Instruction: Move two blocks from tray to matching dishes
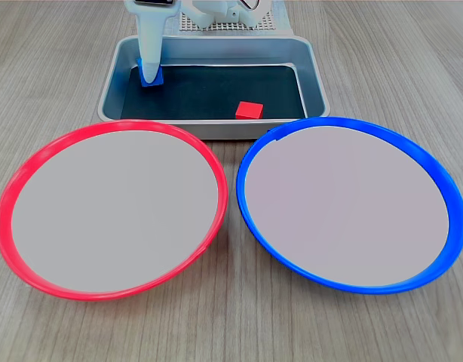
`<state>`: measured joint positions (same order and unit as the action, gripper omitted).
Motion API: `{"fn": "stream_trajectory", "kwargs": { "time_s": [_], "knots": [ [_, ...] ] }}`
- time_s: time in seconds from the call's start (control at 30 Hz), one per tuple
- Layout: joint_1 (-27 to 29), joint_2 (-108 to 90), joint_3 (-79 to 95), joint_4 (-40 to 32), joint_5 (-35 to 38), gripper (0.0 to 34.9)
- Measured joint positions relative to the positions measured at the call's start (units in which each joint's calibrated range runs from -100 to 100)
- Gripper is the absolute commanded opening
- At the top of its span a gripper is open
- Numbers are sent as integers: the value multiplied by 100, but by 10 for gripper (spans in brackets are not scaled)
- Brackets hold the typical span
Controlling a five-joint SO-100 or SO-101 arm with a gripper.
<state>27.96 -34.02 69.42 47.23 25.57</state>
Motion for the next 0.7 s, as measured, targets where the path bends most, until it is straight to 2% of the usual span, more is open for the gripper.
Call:
{"fn": "stream_trajectory", "kwargs": {
  "time_s": [0.07,0.13,0.2,0.27,0.37,0.43,0.47,0.53,0.57,0.6,0.7],
  "knots": [
    [-230,94,-236,179,-107,2],
    [-779,247,-871,636,-347,2],
    [-1584,580,-1860,1223,-733,2],
    [-2363,997,-2895,1501,-1148,2],
    [-3292,1799,-4292,1354,-1680,3],
    [-3894,2643,-5336,856,-1978,4],
    [-4062,3035,-5672,628,-2032,15],
    [-4230,3725,-6044,106,-2046,103],
    [-4327,4263,-6107,-318,-2017,180],
    [-4354,4408,-6107,-473,-1949,208],
    [-4372,4646,-6007,-783,-1812,245]
  ]
}}
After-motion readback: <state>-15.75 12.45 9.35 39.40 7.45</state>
